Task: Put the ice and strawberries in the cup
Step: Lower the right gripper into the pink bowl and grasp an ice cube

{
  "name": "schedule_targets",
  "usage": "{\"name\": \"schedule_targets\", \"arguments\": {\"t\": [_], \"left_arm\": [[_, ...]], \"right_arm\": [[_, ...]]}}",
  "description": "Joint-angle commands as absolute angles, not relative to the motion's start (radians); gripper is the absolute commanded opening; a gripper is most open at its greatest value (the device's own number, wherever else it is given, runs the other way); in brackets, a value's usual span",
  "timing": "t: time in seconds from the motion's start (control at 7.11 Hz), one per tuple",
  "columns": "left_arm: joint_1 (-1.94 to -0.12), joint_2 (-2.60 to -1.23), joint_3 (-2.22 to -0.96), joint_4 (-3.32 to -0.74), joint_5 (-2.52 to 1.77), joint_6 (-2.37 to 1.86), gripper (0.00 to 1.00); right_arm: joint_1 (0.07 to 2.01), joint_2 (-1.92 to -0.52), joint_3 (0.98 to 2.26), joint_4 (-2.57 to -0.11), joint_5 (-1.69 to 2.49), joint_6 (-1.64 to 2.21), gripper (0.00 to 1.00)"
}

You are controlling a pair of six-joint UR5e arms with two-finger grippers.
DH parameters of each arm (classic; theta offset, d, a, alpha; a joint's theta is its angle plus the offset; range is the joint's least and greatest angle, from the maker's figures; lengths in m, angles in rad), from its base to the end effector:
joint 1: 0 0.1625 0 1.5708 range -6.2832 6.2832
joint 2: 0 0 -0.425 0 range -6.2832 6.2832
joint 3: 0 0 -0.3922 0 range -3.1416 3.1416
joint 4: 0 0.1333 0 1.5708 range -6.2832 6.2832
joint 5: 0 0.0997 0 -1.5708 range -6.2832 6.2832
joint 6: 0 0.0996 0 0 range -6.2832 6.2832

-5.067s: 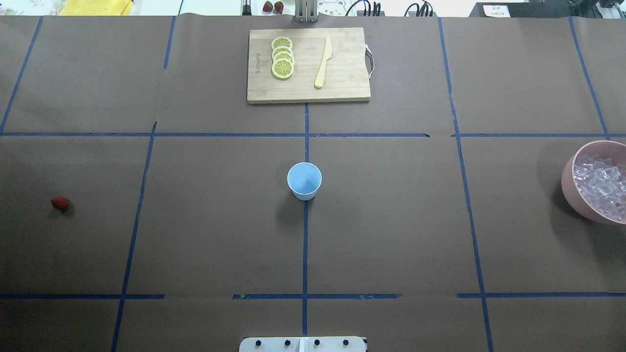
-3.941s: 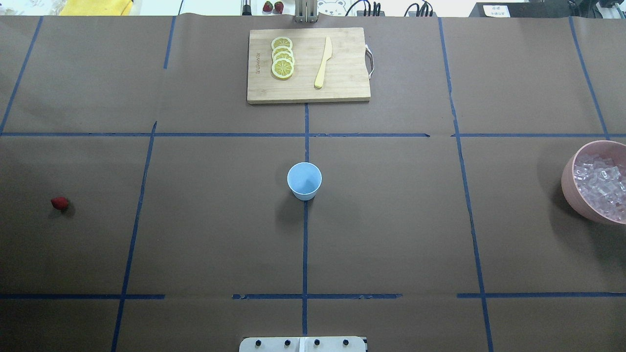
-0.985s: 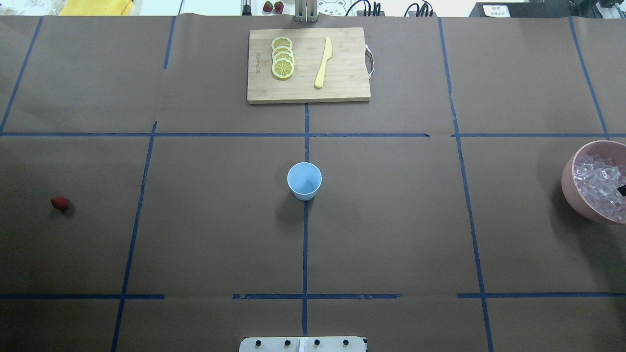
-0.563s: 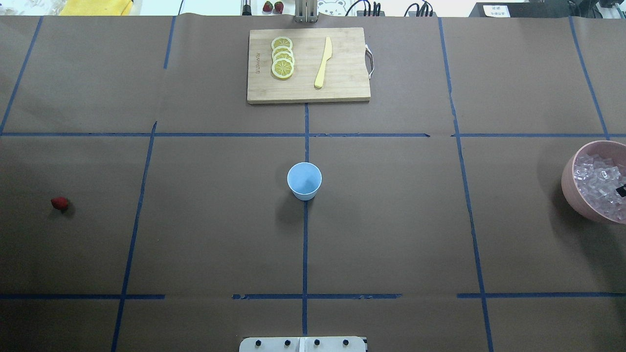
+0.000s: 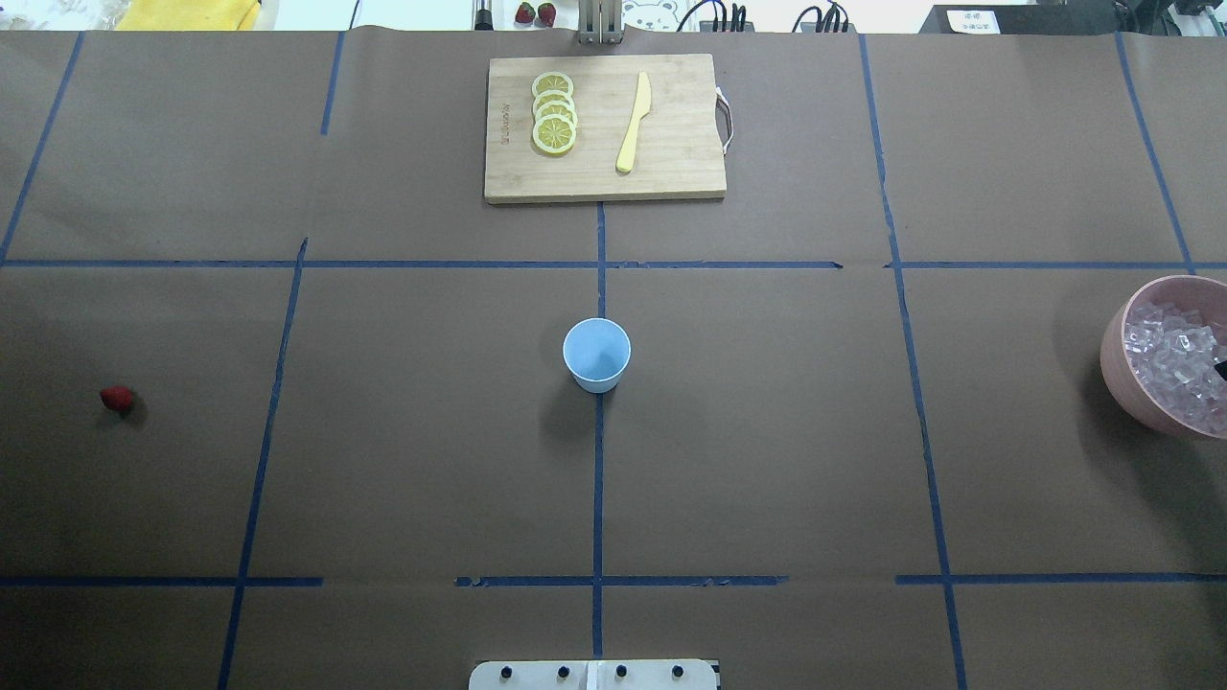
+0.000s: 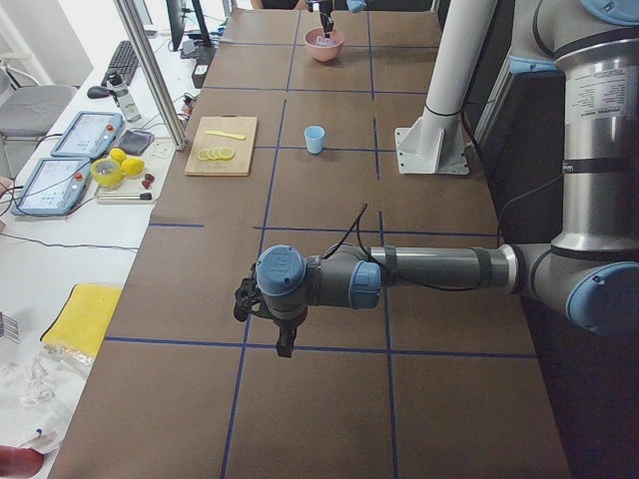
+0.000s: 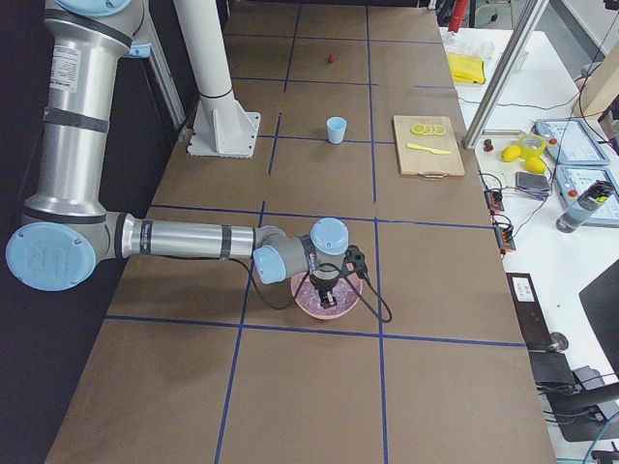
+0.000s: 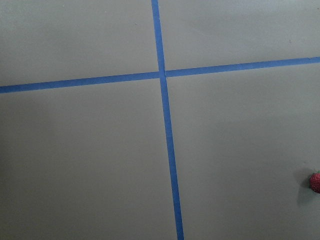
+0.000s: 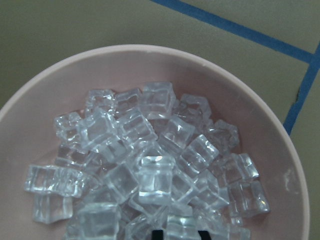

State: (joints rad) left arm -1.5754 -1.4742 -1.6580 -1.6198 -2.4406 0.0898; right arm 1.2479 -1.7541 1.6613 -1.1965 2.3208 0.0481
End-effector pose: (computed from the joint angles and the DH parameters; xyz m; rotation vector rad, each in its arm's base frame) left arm -0.0593 -0.4531 0.6494 0.0781 0.8673 0.0970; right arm -0.0741 -0.4276 0.6590 0.1268 -0.7859 -0.3658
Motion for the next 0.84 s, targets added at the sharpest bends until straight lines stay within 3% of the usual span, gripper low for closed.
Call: {"name": "schedule_targets", "arguments": {"t": [0.0,0.42,0.7], "left_arm": [[-1.575,-1.474,-1.658,-1.62,-2.441,0.089,1.0],[-1.575,-1.476,-1.658,-1.634,-2.444,0.086,1.0],[-1.575,-1.474,-1.663,-1.635,-2.444,0.086,1.0]], "right_arm": [[1.253,-1.761,1.673,-1.197,2.33,0.048,0.0],[1.35,-1.873,1.906,-1.245,2.388,0.052,0.0],[1.333,-1.832,2.076,-1.316,2.428,0.383,0.0]]}}
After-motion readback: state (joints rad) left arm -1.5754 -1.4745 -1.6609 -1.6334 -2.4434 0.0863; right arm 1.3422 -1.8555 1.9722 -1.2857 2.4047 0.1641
